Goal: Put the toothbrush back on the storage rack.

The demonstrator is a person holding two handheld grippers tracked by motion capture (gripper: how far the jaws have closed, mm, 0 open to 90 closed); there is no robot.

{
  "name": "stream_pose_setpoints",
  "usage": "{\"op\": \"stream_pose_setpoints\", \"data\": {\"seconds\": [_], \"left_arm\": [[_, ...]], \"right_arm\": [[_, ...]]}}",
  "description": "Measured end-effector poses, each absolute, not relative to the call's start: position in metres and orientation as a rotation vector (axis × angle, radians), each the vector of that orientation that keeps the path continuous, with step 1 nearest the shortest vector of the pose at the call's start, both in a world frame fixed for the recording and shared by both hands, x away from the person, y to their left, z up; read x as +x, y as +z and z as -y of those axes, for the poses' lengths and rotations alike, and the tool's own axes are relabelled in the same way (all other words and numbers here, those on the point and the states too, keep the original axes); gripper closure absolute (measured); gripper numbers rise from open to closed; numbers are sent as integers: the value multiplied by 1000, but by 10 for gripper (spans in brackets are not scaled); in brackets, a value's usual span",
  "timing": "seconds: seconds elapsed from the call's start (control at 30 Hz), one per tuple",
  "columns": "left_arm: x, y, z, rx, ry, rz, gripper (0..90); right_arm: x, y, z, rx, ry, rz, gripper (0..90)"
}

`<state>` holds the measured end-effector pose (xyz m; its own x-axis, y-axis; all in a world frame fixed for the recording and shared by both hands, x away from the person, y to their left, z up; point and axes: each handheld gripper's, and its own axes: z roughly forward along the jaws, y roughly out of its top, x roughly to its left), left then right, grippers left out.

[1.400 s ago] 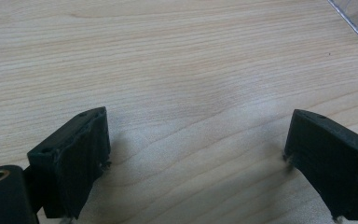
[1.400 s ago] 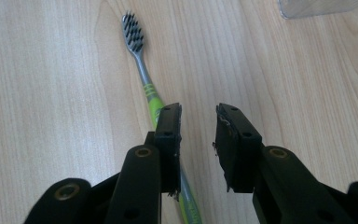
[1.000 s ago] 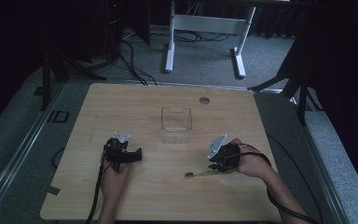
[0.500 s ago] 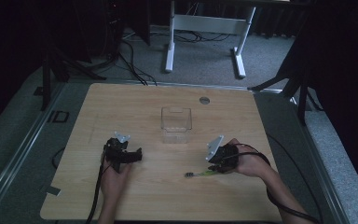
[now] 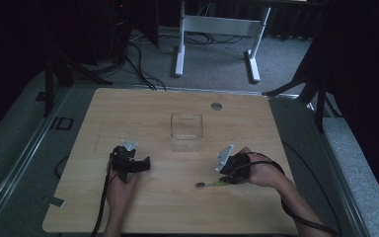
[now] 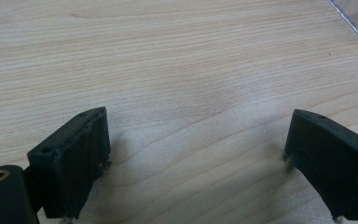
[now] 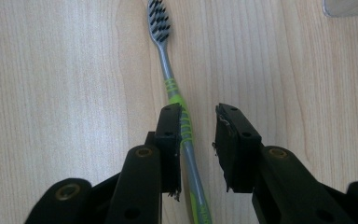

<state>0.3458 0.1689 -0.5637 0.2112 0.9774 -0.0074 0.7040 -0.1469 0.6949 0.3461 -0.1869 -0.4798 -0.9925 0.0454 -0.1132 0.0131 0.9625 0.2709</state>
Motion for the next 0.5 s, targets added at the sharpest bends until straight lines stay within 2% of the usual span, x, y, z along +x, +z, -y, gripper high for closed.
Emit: {"op": "stream_pose_setpoints", "data": {"seconds": [0.5], "left_arm": [[346, -564, -169, 1920, 620, -1553, 71]], "right_arm": [[346, -483, 184, 4, 331, -3009, 706]]}}
